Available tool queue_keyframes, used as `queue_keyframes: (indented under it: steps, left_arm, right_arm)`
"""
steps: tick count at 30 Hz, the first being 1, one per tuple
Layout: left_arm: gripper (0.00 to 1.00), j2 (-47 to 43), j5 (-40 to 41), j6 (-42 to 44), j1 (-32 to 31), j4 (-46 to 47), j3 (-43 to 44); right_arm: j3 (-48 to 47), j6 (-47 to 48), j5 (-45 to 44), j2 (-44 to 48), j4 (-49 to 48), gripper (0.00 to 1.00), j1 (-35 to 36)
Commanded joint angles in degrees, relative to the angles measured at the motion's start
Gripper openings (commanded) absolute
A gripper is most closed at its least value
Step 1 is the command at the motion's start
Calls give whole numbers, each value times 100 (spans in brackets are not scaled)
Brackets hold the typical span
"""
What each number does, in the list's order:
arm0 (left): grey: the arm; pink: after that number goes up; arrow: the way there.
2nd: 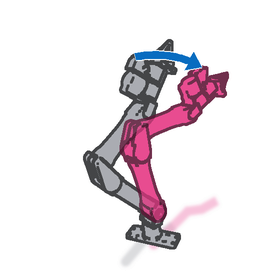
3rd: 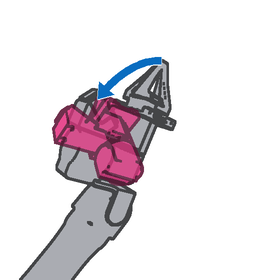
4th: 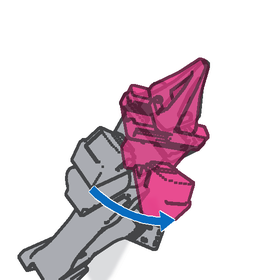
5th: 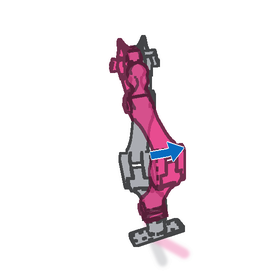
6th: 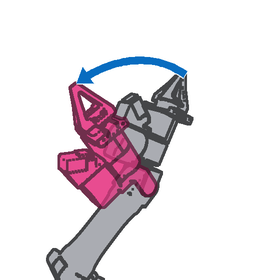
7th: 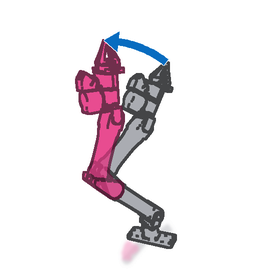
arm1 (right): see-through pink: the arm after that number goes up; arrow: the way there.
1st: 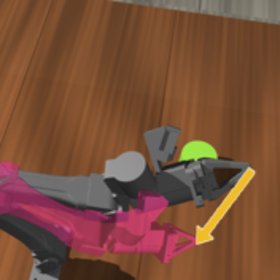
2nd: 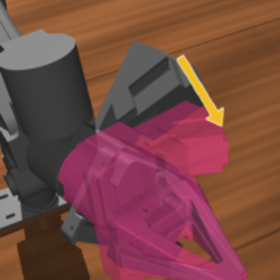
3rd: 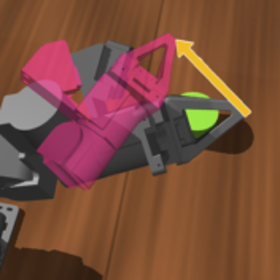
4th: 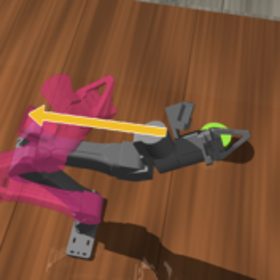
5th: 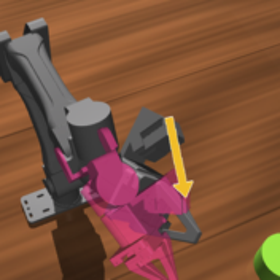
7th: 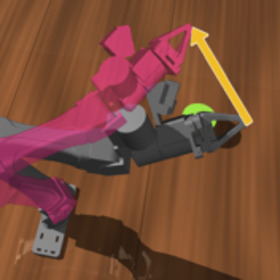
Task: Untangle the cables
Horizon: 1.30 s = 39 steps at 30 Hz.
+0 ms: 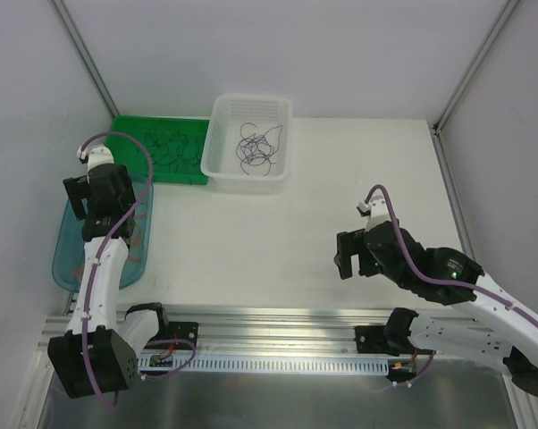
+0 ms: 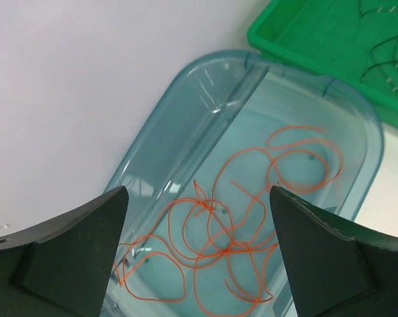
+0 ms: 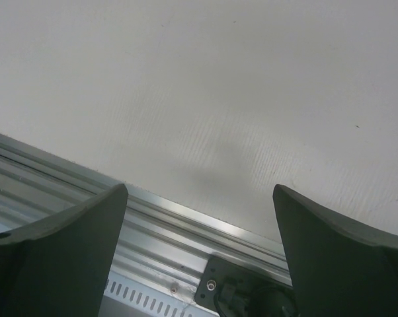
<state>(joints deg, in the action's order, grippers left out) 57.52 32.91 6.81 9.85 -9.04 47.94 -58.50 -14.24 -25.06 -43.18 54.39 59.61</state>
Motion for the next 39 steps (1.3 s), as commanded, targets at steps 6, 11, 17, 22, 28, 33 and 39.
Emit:
queue_keyframes:
  steps: [6, 11, 17, 22, 28, 33, 39]
  left_arm:
    - [94, -1320, -775, -320, 35, -317, 145]
    - [99, -2164, -1804, -496, -44, -809, 285]
    - [99, -2990, -2848, -618, -396, -1968, 961]
    - [99, -3431, -2738, -944, -956, -3128, 1788]
    - [99, -4503, -2122, -1006, -1468, -3543, 1868]
    - [99, -4977, -1902, -1085, -1758, -4150, 1877]
    - [99, -5716, -1498, -901, -1793, -4263, 1657]
  right_arm:
    - [-346, 53, -526, 380, 502, 97, -3]
    - [-373, -219, -1323, 854, 941, 97, -11]
    - [-381, -553, -2396, 1856, 1390, 97, -11]
    - [-443, -448, -2960, 2593, 1548, 97, -11]
    - [-320, -290, -3172, 3122, 1566, 97, -11]
    - [-109, -88, -3242, 3605, 1364, 97, -2]
    - [49, 167, -3312, 4220, 1232, 97, -2]
